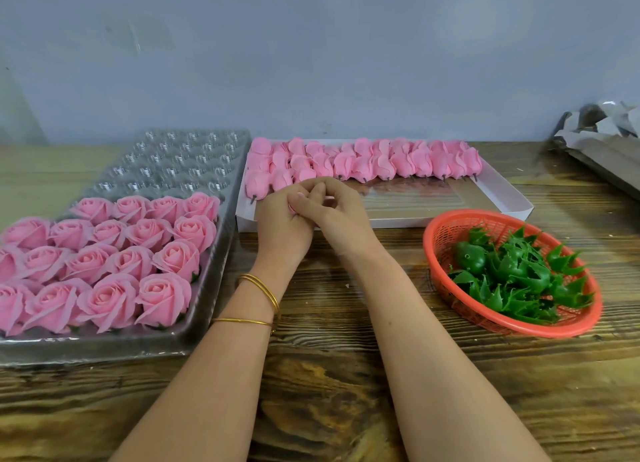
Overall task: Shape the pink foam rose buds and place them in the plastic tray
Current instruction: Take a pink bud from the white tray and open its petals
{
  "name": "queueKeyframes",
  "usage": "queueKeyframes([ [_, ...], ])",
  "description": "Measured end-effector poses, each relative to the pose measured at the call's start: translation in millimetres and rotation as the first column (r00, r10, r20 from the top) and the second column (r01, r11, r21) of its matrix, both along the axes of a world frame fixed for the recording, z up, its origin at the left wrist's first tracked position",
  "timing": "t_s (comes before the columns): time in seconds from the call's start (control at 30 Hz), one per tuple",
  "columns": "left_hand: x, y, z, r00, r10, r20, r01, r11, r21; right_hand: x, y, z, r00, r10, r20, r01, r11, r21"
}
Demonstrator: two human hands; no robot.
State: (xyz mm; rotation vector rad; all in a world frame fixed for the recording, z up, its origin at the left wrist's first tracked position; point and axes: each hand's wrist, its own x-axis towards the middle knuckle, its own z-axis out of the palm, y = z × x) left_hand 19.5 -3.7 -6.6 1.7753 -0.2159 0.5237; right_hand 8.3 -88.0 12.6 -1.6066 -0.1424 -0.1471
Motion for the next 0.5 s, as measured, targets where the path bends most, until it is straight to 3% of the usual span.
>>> queueKeyframes([
  [0.23, -1.2, -0.5, 1.1, 0.999, 0.036, -0.010, -0.036, 0.999, 0.016, -0.8, -1.8, 0.5, 1.000, 0.019, -0.018, -0.018, 1.000, 0.024],
  [0.4, 5.0, 4.0, -3.3, 0.994, 0.108, -0.002, -0.108, 0.994, -0.025, 2.7, -5.5, 2.1, 0.997, 0.050, -0.065, -0.032, 0.968, 0.248],
  [0.5, 6.3, 5.5, -3.5, 0.991, 0.126, 0.034, -0.125, 0.992, -0.017, 6.1, -8.4, 2.7, 0.998, -0.001, -0.065, 0.016, 0.973, 0.231],
])
